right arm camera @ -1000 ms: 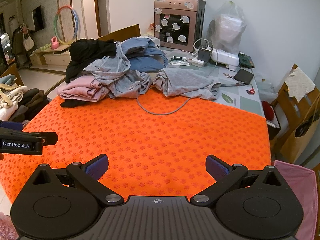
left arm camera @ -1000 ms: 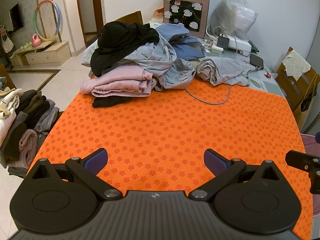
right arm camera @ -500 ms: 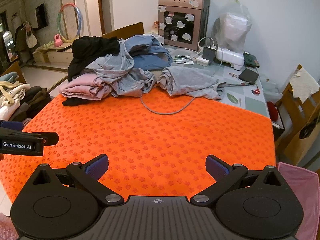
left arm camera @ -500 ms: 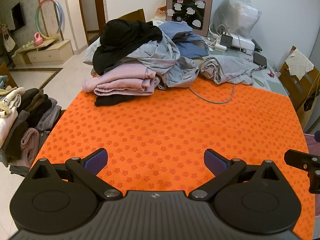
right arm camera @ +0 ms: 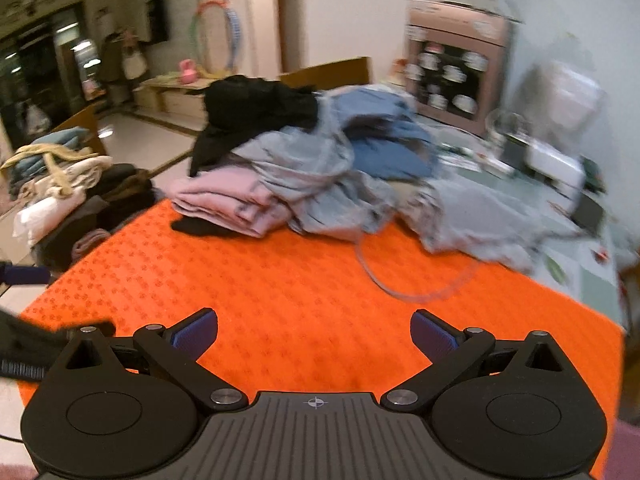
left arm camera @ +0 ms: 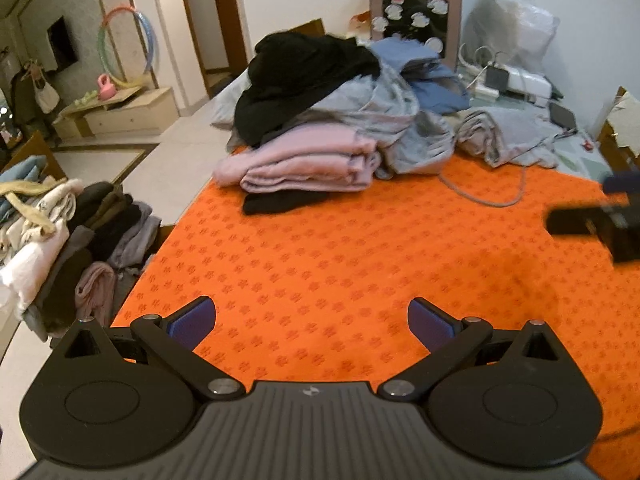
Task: Fold clothes
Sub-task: 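Reach the right tool into the heap and grasp the pink garment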
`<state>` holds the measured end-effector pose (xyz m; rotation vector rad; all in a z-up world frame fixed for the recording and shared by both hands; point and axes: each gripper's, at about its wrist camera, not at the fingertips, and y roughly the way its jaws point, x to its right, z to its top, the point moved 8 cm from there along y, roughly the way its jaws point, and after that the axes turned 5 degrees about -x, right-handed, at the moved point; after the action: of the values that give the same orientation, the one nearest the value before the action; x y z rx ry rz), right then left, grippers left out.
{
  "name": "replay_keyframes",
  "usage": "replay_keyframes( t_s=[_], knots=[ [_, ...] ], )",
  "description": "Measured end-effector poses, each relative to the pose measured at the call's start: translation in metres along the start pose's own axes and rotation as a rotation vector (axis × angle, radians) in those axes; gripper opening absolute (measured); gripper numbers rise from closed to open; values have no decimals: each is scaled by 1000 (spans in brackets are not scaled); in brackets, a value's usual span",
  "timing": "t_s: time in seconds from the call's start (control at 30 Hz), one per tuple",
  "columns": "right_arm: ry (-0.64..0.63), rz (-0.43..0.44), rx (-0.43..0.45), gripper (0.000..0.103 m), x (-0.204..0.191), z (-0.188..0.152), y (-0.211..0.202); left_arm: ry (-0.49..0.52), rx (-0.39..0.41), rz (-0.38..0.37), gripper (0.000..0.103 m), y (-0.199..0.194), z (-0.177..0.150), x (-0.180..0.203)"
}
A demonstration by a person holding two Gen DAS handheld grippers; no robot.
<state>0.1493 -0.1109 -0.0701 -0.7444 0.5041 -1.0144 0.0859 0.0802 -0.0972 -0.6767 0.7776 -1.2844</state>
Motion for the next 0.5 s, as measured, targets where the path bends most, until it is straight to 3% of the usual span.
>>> replay_keyframes(
  t_s=[0.33,0.5],
  knots=[
    [-64,110,-16,91,-44,57,102,-43,-57,10,103,30,-8,-29],
    [-56,127,-38,77,-58,73,155,-57,-83,14,103,44,-7,-41]
  ],
)
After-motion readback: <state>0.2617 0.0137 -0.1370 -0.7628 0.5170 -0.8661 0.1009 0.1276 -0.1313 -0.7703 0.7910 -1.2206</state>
